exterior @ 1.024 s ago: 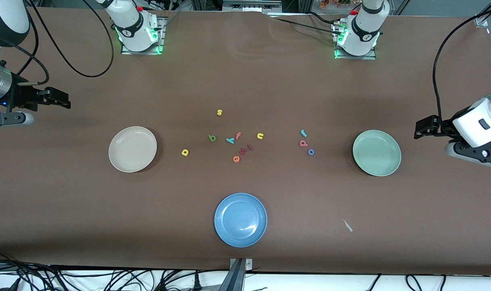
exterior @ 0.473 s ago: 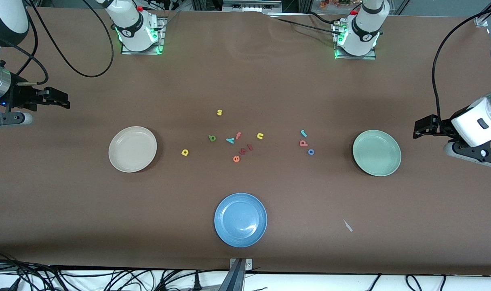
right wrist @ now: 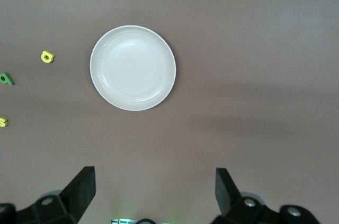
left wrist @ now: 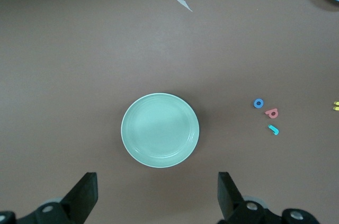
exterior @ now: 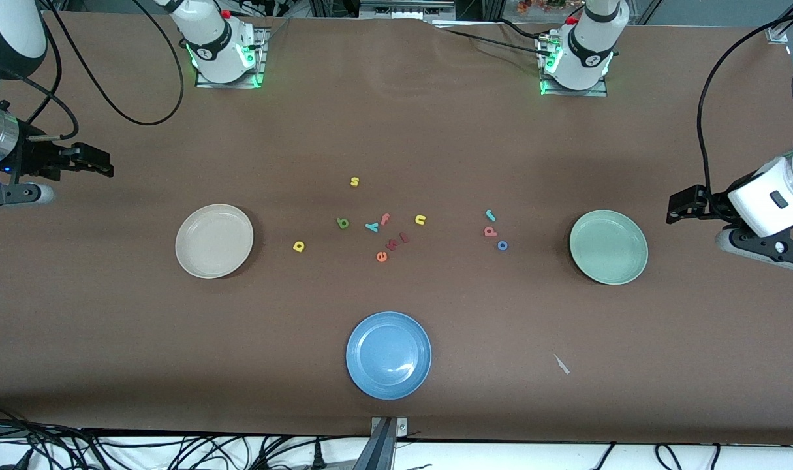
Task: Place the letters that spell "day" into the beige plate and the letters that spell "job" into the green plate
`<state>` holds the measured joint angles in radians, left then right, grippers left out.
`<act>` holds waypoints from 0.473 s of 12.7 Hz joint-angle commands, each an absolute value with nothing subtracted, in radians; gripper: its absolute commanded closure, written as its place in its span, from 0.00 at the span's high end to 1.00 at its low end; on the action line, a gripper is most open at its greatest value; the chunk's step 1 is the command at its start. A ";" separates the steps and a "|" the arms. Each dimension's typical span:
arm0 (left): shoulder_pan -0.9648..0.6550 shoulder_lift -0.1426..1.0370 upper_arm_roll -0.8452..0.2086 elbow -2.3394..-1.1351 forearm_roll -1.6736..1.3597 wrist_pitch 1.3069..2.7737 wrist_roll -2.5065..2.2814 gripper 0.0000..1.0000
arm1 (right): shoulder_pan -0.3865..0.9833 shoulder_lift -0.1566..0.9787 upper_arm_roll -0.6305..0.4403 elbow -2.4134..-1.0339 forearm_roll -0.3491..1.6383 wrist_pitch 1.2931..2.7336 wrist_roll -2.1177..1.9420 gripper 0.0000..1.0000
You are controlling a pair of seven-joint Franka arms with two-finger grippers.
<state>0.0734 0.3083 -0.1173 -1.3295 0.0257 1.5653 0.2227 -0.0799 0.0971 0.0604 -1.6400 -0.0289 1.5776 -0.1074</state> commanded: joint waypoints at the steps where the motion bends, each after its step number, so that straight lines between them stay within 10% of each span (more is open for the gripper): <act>1: 0.075 0.291 -0.117 -1.336 0.005 1.555 0.244 0.99 | -0.084 0.115 0.061 -1.612 -0.025 1.566 -0.118 1.00; 6: 0.078 0.301 -0.117 -1.341 0.003 1.560 0.252 0.99 | -0.086 0.121 0.061 -1.614 -0.023 1.566 -0.121 1.00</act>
<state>0.0734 0.3096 -0.1173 -1.3314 0.0257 1.5653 0.2227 -0.0806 0.1107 0.0602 -1.6393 -0.0288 1.5776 -0.1074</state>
